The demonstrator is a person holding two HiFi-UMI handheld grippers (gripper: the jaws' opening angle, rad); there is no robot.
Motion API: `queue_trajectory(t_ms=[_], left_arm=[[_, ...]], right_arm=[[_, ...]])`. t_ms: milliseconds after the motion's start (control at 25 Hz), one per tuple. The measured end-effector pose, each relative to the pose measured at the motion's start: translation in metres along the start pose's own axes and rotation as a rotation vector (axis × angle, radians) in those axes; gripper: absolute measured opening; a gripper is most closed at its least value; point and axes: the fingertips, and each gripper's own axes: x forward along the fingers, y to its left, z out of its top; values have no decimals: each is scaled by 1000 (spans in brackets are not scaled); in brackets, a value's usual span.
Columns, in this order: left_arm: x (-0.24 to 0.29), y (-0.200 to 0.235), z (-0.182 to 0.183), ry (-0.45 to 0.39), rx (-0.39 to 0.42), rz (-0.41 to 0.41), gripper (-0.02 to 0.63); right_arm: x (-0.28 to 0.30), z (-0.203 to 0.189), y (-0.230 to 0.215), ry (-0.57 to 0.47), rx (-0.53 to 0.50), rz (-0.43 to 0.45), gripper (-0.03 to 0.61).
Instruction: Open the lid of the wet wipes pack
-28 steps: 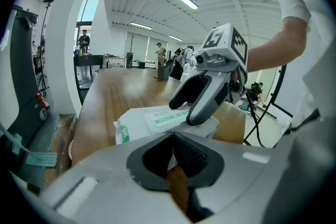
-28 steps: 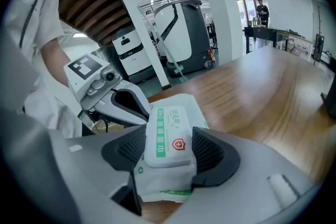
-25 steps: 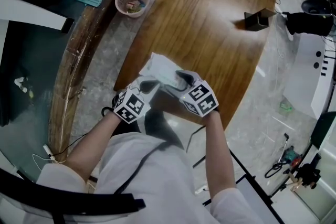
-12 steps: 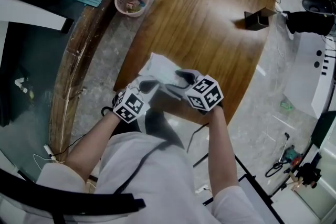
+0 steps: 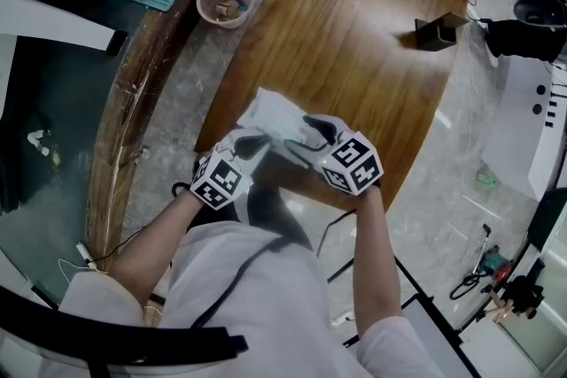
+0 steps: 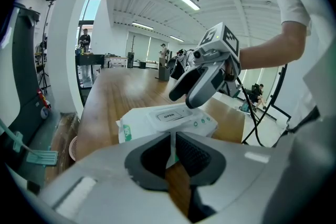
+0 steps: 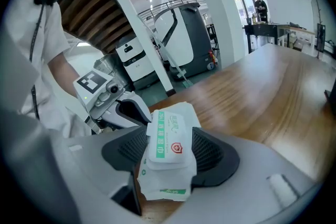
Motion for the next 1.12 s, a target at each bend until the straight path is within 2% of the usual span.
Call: queue_trajectory(t_ms=[280,640,880,1120], left_arm=[[-18,9,20,-40,14,33,41],[-26,12,39,-75,-1,63,38],[-25,10,45,-69,0,71,37],[-24,8,46,-68,-6,80,37]], right_arm=[[-24,21,-17,-110,11,-82,248],[-35,22,-40,-180,36,-158,188],[-36,7,-63,-195,97,-221,149],[-31,-4,-78,-251,228,-234,146]])
